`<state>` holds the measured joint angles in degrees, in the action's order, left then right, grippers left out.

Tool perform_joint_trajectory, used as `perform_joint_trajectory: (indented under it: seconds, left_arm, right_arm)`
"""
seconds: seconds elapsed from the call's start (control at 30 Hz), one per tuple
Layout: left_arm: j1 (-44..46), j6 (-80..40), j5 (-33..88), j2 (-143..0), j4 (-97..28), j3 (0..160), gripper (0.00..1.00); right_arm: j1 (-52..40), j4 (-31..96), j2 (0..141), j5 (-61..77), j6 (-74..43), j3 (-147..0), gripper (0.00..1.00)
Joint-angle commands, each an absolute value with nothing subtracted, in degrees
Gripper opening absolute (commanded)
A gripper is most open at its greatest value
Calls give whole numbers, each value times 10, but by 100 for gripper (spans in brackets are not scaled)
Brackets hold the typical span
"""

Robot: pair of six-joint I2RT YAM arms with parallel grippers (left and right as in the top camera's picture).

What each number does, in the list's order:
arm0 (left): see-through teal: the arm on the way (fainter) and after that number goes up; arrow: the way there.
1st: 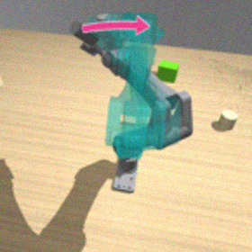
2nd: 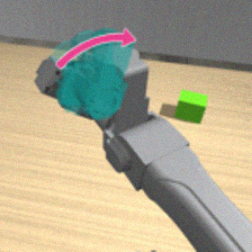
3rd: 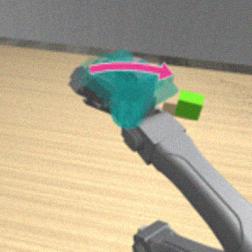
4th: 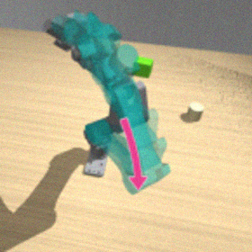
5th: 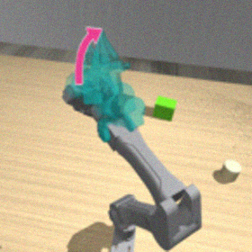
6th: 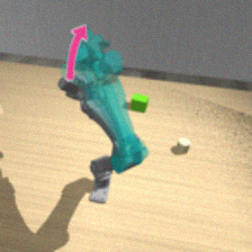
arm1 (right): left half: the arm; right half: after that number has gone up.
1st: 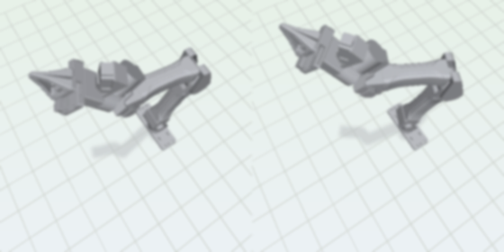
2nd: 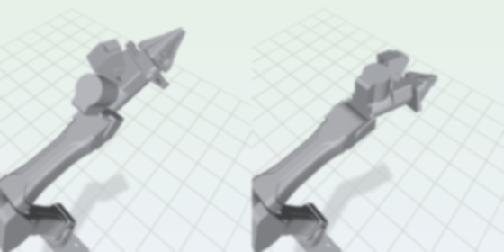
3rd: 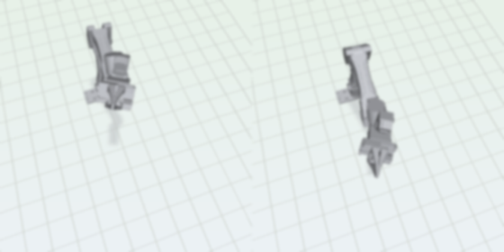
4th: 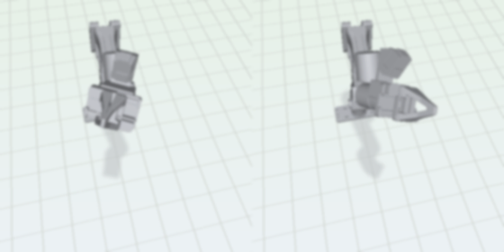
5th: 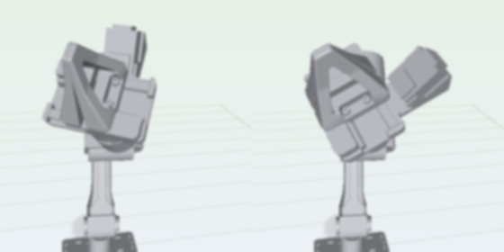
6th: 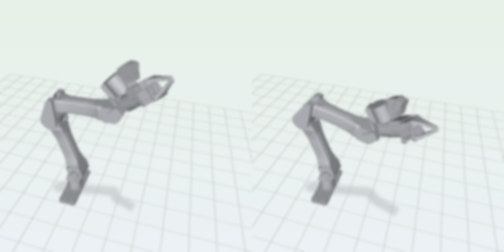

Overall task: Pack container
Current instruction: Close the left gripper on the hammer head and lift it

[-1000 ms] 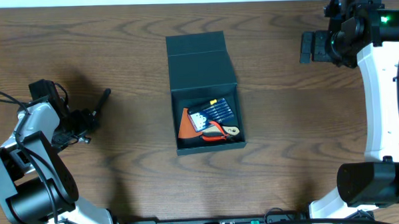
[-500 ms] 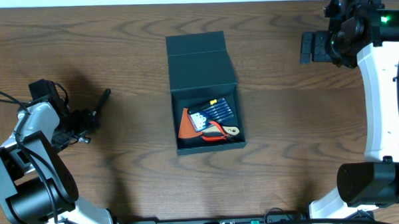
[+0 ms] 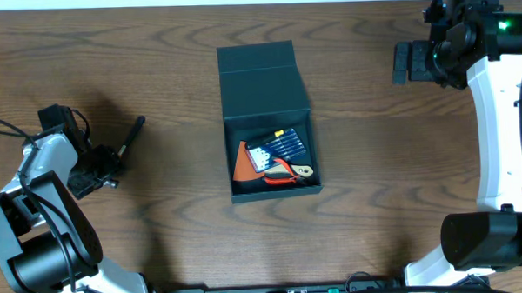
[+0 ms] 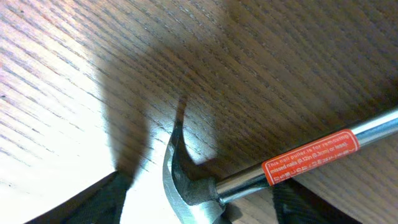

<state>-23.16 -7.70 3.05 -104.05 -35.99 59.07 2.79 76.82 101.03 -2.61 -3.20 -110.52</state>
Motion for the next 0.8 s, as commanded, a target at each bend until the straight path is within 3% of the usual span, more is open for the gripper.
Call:
perform_joint_trajectory:
  seconds: [0.0,0.1,0.33,0.4,0.7,0.77]
  left_arm:
    - [-234,-78,24,-1075,-366,572,71]
    - [-234,-78,24,-1075,-366,572,57]
    - [-234,-78,24,-1075,-366,572,52]
    - [-234,-78,24,-1075,-366,572,41]
    - [-234,-78,24,-1075,-366,572,36]
    - [-234,-78,24,-1075,-366,572,31]
  right_arm:
    - [30,769,1008,-32,-25,-1101,99]
    - [30,770,1008,-32,-25,-1101,99]
    - [30,770,1008,-32,-25,-1101,99]
    - [30,770,1008,-32,-25,-1101,99]
    - [30,770,1008,-32,-25,-1101,99]
    - [30,770,1008,-32,-25,-1101,99]
